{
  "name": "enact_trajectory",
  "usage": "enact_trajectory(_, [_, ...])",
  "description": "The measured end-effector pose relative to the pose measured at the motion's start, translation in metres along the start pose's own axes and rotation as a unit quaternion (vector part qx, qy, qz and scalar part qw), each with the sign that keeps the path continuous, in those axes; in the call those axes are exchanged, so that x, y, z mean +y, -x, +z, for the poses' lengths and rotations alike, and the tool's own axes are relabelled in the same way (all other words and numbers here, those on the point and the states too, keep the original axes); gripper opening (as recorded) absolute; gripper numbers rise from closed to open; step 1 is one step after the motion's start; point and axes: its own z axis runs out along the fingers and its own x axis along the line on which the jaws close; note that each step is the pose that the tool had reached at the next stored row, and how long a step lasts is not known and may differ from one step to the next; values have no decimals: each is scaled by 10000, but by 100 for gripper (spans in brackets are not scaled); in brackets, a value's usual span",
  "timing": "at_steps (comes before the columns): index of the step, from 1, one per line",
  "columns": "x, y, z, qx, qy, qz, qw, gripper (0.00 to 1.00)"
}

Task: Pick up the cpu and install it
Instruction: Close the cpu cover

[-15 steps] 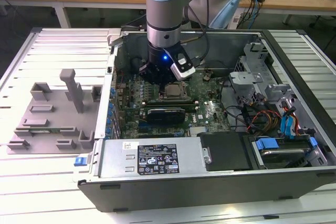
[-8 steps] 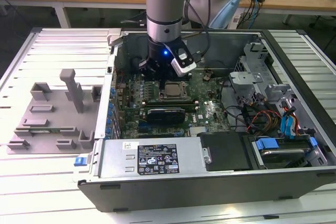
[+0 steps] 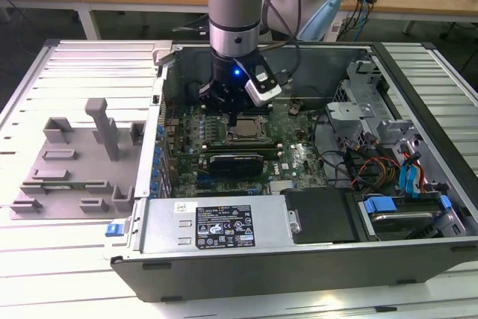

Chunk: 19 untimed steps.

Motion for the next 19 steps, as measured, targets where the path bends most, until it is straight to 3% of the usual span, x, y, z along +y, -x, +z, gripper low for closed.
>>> enact_trajectory(4, [-9, 84, 8, 0, -1, 0, 10000, 11])
enact_trajectory(8, [-32, 215, 19, 0, -1, 0, 10000, 11])
enact_trajectory(13, [-39, 280, 25, 1, -2, 0, 10000, 11])
enact_trajectory(15, [-38, 282, -12, 0, -1, 0, 10000, 11])
enact_trajectory(18, [-37, 285, -132, 0, -1, 0, 10000, 11])
enact_trajectory(19, [-37, 285, -134, 0, 0, 0, 10000, 11])
